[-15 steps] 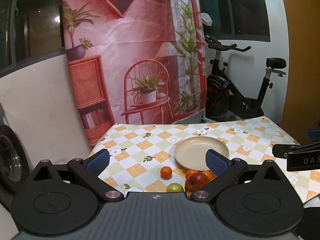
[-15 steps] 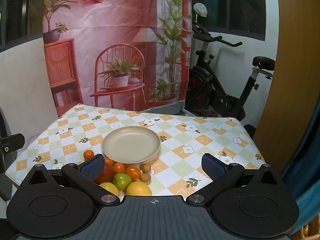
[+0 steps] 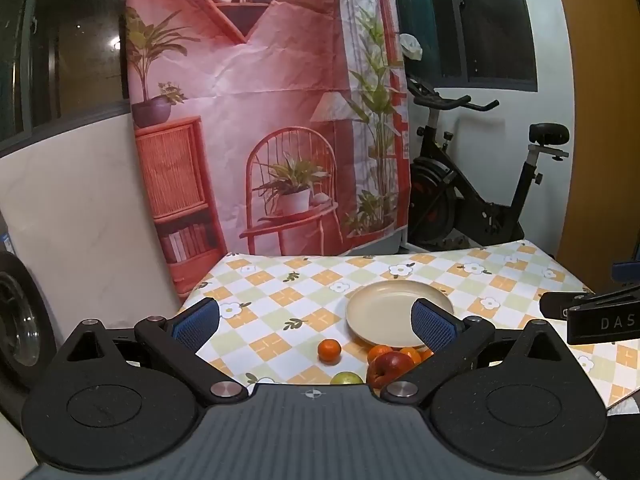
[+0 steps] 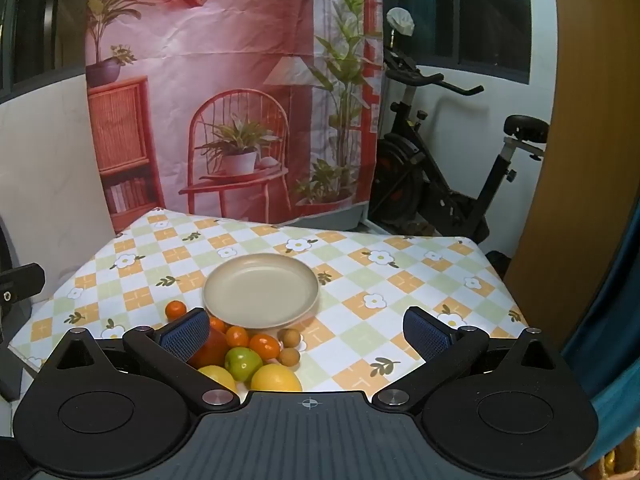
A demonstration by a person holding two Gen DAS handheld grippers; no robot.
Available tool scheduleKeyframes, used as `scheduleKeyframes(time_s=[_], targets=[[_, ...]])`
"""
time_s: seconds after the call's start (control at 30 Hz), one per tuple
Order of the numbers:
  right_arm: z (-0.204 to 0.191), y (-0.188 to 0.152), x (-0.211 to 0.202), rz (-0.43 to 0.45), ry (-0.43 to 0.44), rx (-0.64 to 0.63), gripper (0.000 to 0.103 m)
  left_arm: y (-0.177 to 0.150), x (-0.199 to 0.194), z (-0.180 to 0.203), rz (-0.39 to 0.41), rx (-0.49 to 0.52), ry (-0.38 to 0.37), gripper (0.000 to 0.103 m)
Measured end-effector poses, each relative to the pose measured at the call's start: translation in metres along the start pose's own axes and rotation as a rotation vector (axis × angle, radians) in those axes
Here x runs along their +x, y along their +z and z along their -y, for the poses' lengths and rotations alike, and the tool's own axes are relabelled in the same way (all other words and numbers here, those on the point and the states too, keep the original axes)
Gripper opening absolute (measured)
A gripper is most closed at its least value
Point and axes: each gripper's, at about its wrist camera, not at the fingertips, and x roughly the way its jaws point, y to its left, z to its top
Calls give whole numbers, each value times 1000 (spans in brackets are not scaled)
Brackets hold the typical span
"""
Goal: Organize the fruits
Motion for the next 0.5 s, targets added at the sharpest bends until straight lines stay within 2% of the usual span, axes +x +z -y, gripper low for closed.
scheduleKeyframes(time_s=[0.5], targets=[[2, 1, -6, 24, -11, -7, 103, 0, -1, 0, 13, -21, -7, 103]])
